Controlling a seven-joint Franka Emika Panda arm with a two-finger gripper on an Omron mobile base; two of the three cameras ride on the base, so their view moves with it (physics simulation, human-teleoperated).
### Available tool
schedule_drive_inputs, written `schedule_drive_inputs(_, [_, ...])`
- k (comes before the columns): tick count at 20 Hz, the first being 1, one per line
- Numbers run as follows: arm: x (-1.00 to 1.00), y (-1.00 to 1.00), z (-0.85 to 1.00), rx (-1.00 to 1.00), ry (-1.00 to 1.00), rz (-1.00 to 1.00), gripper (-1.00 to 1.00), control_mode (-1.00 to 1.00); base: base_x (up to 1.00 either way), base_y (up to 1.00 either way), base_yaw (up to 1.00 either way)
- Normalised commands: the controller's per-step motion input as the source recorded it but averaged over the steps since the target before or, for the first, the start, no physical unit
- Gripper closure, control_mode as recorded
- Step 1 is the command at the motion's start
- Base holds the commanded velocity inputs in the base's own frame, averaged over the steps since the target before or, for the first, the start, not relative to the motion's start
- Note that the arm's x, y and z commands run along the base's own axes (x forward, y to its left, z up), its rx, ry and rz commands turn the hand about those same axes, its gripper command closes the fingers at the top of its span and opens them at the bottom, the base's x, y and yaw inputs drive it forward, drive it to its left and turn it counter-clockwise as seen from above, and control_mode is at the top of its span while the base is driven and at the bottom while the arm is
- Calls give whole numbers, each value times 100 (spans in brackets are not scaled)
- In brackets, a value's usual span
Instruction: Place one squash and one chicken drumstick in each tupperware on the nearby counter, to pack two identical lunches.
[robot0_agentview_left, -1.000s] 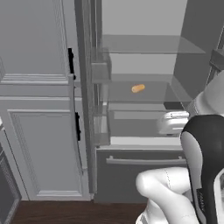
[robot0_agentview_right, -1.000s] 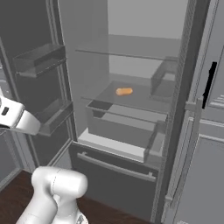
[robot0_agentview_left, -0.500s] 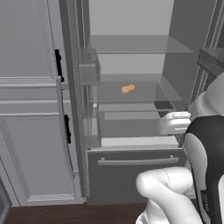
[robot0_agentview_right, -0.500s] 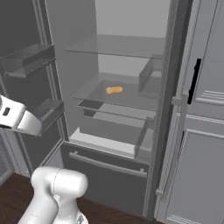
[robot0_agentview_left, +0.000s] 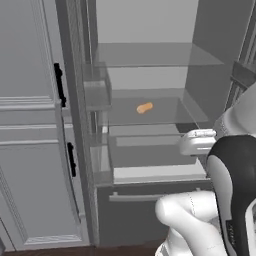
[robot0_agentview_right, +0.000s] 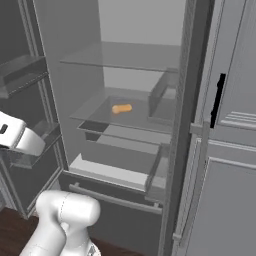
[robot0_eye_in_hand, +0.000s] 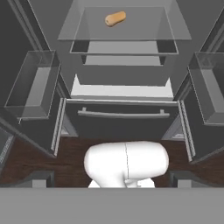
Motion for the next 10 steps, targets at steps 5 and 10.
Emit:
schedule_drive_inputs(5, [0, 0, 0, 0, 0, 0, -100, 100, 39, -27, 25])
schedule_drive_inputs(10, [0, 0, 0, 0, 0, 0, -100, 100, -4, -44, 21])
